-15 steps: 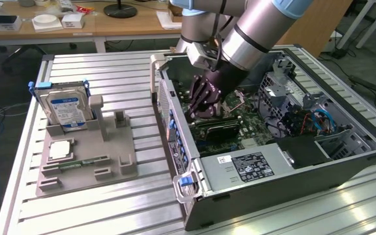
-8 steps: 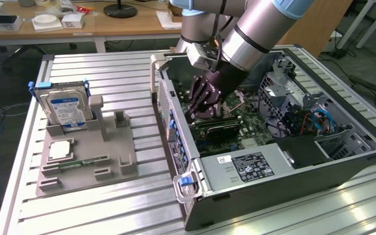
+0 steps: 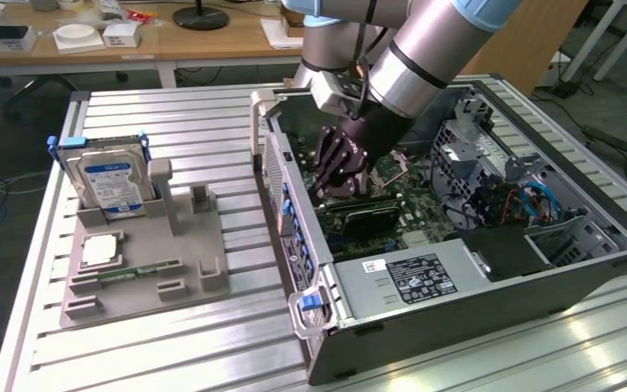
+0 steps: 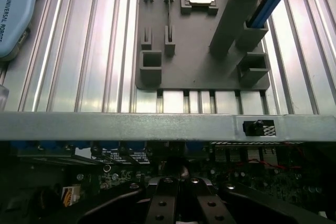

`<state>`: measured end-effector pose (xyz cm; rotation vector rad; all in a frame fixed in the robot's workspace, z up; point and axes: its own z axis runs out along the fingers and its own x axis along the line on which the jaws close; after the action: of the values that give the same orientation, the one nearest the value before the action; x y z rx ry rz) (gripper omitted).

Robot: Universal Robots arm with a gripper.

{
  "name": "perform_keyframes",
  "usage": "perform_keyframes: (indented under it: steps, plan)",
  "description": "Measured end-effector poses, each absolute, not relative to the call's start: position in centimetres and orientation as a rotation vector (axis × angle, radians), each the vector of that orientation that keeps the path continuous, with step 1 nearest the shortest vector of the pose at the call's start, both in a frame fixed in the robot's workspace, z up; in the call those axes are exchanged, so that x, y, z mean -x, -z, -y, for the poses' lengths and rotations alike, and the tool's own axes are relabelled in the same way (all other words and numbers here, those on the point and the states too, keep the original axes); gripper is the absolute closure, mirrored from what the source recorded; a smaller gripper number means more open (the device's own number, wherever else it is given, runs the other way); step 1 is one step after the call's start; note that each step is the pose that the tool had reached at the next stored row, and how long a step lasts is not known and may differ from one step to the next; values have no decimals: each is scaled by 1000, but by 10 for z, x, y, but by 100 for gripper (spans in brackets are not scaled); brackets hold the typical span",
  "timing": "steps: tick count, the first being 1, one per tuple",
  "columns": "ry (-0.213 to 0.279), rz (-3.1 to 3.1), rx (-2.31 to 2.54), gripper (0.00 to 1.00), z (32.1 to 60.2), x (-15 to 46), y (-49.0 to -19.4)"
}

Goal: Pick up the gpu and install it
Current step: 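Press down on the gpu until it lock into place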

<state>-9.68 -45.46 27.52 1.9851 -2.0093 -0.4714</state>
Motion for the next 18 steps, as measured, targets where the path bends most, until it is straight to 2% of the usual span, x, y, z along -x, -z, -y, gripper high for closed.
perform_keyframes:
  steps: [18]
  plan:
    - [486, 1994, -1967, 90, 452, 80, -274]
